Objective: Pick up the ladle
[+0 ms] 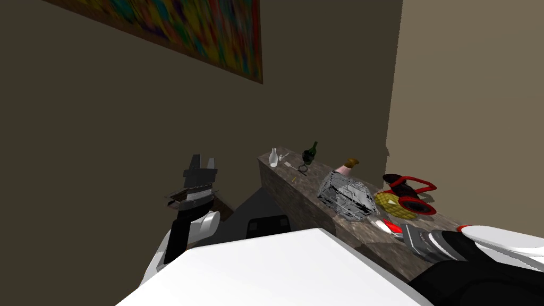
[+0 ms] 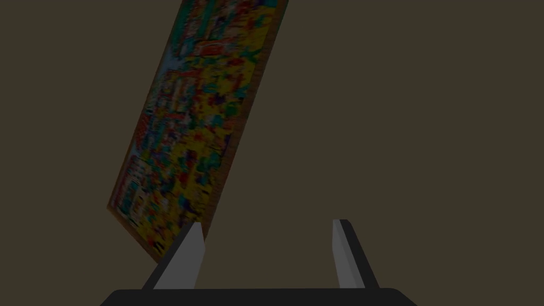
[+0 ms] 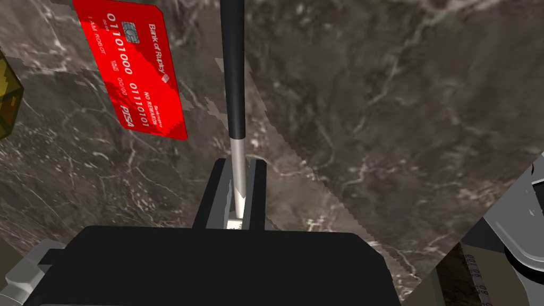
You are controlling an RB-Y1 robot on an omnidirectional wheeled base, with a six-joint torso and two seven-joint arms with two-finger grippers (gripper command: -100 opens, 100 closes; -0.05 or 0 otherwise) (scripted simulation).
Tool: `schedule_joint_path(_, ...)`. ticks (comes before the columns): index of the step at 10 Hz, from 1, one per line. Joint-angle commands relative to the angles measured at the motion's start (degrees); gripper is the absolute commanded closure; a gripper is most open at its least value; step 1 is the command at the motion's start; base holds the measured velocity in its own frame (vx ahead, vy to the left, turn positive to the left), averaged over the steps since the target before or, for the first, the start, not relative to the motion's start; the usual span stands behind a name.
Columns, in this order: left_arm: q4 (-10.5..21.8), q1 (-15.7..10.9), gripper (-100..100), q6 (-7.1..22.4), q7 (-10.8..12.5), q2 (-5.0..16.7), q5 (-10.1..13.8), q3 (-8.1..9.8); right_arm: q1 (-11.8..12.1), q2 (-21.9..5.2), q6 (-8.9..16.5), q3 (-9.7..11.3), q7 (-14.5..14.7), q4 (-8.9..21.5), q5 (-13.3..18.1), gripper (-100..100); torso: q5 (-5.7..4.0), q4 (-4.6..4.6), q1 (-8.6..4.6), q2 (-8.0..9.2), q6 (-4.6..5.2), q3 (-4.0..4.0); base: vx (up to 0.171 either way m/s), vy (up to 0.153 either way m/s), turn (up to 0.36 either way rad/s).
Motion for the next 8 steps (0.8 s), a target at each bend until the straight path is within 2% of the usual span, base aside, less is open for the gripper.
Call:
schedule_joint_path(1,0.0,0.0,0,0.0,0.0,0.0,0.0,0.00,0.8,0.4,-0.8,-2.4,-0.4,0.3,1.7,100,0.00,0.00,0.00,0.00,0.00,0.00,0.053,0.013,-0.101)
schedule_joint_path(2,0.0,0.0,0,0.0,0.0,0.0,0.0,0.00,2.9,1.3,-2.0,-4.6,-0.7,0.8,3.8,100,0.02,0.01,0.01,0.01,-0.05,0.01,0.073,0.016,-0.117)
schedule_joint_path(3,0.0,0.0,0,0.0,0.0,0.0,0.0,0.00,2.9,1.3,-2.0,-6.2,-0.7,0.8,4.5,100,0.00,-0.01,0.03,-0.02,0.04,-0.02,0.064,0.019,-0.087)
schedule_joint_path(4,0.0,0.0,0,0.0,0.0,0.0,0.0,0.00,2.9,1.3,-2.0,-6.3,-0.7,0.8,4.5,100,0.03,0.00,0.03,-0.04,-0.06,-0.02,0.025,0.010,0.004)
schedule_joint_path(5,0.0,0.0,0,0.0,0.0,0.0,0.0,0.00,5.0,2.2,-3.3,-8.4,-1.0,1.3,7.4,100,0.02,0.01,0.03,0.02,-0.10,0.01,0.048,0.014,-0.085)
schedule_joint_path(6,0.0,0.0,0,0.0,0.0,0.0,0.0,0.00,5.0,2.2,-3.3,-10.1,-1.0,1.3,7.4,100,0.02,-0.01,0.03,0.05,0.08,0.02,0.054,0.015,-0.119)
schedule_joint_path(7,0.0,0.0,0,0.0,0.0,0.0,0.0,0.00,4.1,2.4,-3.2,-8.6,-1.0,1.6,7.3,100,0.03,0.01,0.03,0.03,-0.02,0.01,0.019,0.006,-0.019)
schedule_joint_path(8,0.0,0.0,0,0.0,0.0,0.0,0.0,0.00,4.1,2.4,-3.3,-8.7,-1.0,1.6,7.4,0,0.01,0.01,0.01,0.08,-0.06,0.04,0.000,0.000,0.000)
